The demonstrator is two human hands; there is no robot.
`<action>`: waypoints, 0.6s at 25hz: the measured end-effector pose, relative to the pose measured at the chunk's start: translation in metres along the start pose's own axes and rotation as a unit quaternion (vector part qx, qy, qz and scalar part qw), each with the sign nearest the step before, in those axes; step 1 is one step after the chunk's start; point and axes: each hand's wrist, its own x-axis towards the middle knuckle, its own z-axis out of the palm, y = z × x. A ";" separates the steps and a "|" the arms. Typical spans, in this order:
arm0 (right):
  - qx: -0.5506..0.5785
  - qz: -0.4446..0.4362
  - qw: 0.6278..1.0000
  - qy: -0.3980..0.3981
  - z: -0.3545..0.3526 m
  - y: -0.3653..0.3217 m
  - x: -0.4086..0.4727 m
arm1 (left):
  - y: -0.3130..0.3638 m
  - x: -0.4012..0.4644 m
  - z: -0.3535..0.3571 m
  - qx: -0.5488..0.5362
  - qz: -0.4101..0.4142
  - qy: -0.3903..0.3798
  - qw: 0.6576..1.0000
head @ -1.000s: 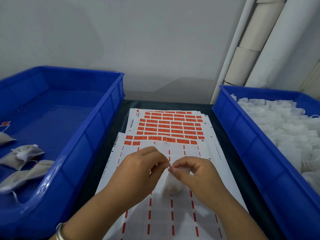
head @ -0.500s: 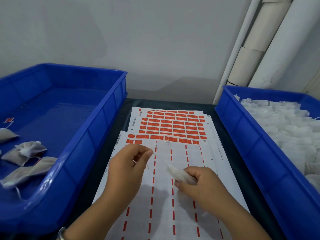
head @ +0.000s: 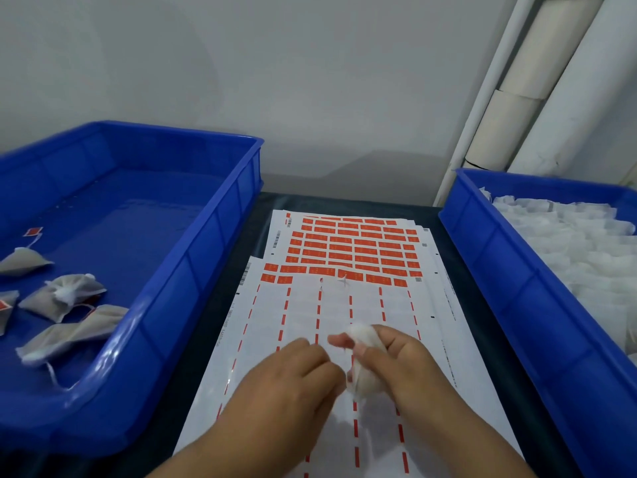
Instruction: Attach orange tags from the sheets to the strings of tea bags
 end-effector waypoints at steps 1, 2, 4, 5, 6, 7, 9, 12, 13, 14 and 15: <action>-0.062 -0.006 0.998 -0.007 0.000 0.000 -0.001 | 0.000 0.002 -0.005 -0.010 0.023 0.021 0.999; -0.101 -0.006 0.995 -0.022 0.000 0.000 -0.002 | 0.000 0.005 -0.008 -0.026 0.031 0.027 0.999; -0.134 -0.005 0.989 -0.062 0.001 -0.002 -0.005 | -0.005 0.013 -0.007 -0.063 0.014 0.037 0.997; -0.134 -0.009 0.988 -0.075 0.002 -0.004 -0.006 | -0.008 0.016 -0.005 -0.092 -0.008 0.046 0.995; -0.121 -0.016 0.989 -0.082 0.002 -0.006 -0.006 | -0.010 0.018 -0.001 -0.119 -0.028 0.043 0.992; -0.100 -0.025 0.991 -0.087 0.003 -0.007 -0.006 | -0.009 0.022 0.001 -0.152 -0.046 0.045 0.986; -0.070 -0.040 0.993 -0.086 0.006 -0.010 -0.006 | -0.004 0.027 0.004 -0.224 -0.081 0.059 0.969; -0.081 -0.053 0.995 -0.009 0.015 -0.007 -0.005 | -0.001 0.030 0.009 -0.289 -0.143 0.090 0.942; -0.088 -0.066 0.993 0.030 0.019 -0.005 -0.005 | -0.001 0.031 0.010 -0.302 -0.162 0.102 0.934; -0.094 -0.086 0.989 0.071 0.024 -0.004 -0.005 | 0.000 0.033 0.011 -0.307 -0.172 0.119 0.929; -0.100 -0.109 0.982 0.115 0.028 -0.002 -0.005 | 0.002 0.034 0.011 -0.310 -0.180 0.138 0.923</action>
